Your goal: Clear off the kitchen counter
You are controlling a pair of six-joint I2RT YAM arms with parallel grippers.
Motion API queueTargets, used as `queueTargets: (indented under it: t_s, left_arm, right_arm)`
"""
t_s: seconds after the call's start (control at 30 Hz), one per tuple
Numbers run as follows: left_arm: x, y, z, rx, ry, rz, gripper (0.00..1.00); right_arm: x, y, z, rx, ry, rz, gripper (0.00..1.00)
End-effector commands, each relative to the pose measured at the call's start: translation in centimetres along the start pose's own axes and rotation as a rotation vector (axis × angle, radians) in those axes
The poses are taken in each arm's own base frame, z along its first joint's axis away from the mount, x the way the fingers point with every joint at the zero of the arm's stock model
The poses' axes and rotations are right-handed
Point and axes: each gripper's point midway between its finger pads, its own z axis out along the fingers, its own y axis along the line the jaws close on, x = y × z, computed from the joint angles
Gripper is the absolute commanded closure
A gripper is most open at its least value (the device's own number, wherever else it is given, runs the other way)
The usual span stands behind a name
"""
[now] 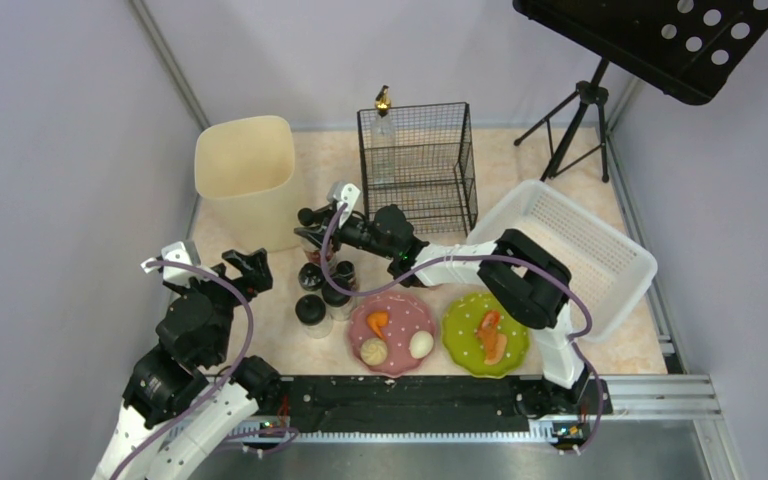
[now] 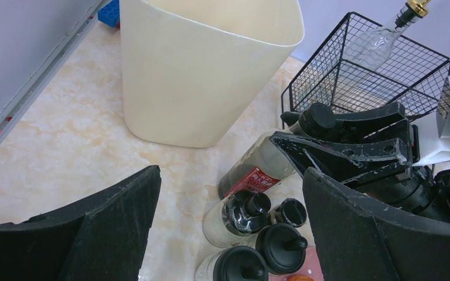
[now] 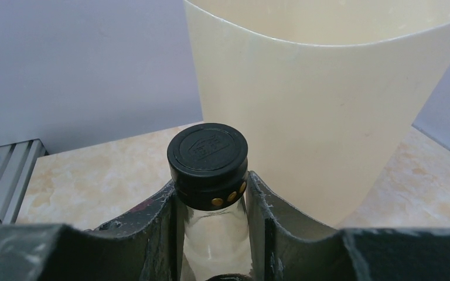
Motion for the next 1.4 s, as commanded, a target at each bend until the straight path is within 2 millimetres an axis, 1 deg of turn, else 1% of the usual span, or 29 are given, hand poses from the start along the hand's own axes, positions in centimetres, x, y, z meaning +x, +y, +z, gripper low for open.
queueTargets:
  t_s: [0.0,0.17,0.37,0.4,0.73,0.83,0.93,0.97,1.13,1.3,1.37]
  left_arm:
    - [-0.8,-0.6,0.1,0.02,-0.024,-0.017,0.05]
    - [-0.7,-0.7,0.2,0.021,-0.022,-0.014,0.05]
    - [-0.8,-0.6,0.2,0.02,-0.024,-0.012,0.05]
    - [-0.8,-0.6,0.2,0.019,-0.024,-0.01,0.05]
    - [-0.6,-0.8,0.4,0.018,-0.016,0.001,0.05]
    - [-0.5,-0.7,0.5,0.014,-0.013,0.004,0.05]
    - [-0.5,-0.7,0.4,0.01,-0.015,0.004,0.05]
    - [-0.6,-0.6,0.4,0.008,-0.017,0.003,0.05]
    - [-0.5,-0.5,0.5,0.003,-0.017,0.004,0.05]
    - [-0.6,-0.5,0.4,0.0,-0.02,0.003,0.05]
    - [-0.6,-0.4,0.4,-0.001,-0.021,0.003,0.05]
  right_arm:
    - [-3.5,1.2,1.1,-0.033,-0.097,-0.015,1.0]
    - [-6.1,0.9,1.9,-0.021,-0.137,-0.053,1.0]
    - [-10.4,0.8,2.2,-0.01,-0.193,-0.102,1.0]
    - [-11.0,0.7,2.2,-0.005,-0.198,-0.134,1.0]
    - [-19.0,0.5,0.6,0.046,-0.293,-0.235,1.0]
    - [-20.9,0.3,0.1,0.068,-0.31,-0.256,1.0]
    - [-23.2,0.2,-0.8,0.094,-0.334,-0.28,1.0]
    - [-24.2,0.2,-1.2,0.103,-0.348,-0.288,1.0]
    - [-28.3,-0.4,-3.3,0.178,-0.387,-0.331,1.0]
    - [-31.7,-1.6,-5.6,0.289,-0.394,-0.376,1.0]
    - [-32.8,-2.6,-6.8,0.358,-0.389,-0.386,1.0]
